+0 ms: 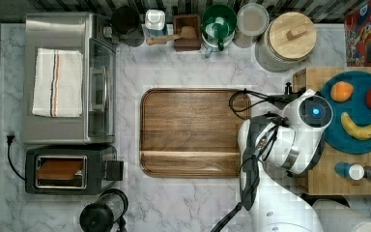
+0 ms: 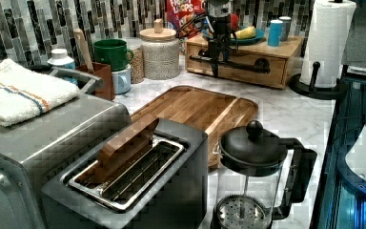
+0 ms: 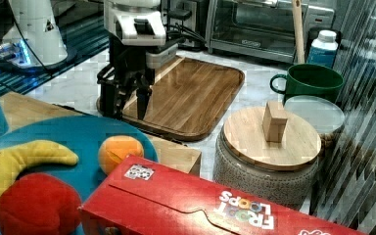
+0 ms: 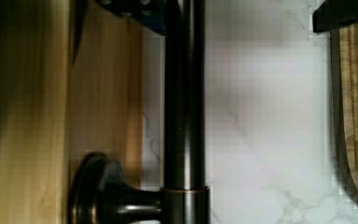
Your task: Open the drawer.
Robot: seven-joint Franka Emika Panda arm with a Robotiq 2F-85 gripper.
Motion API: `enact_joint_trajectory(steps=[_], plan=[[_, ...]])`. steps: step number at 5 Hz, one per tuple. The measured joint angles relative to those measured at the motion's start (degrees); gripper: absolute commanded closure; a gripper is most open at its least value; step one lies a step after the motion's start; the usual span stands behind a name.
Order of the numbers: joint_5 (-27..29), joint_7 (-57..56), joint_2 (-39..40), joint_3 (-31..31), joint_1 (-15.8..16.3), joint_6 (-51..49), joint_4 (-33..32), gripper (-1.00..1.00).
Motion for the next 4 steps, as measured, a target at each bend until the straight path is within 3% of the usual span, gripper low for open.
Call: enact_joint_trajectory(steps=[1,4], plan=[[4.6,-0.2,0.7,0.0,-0.8,-0.2,1.1,-1.00],[4.8,0.5,0.8,0.1,-0.7,-0.8,1.2,-1.00]])
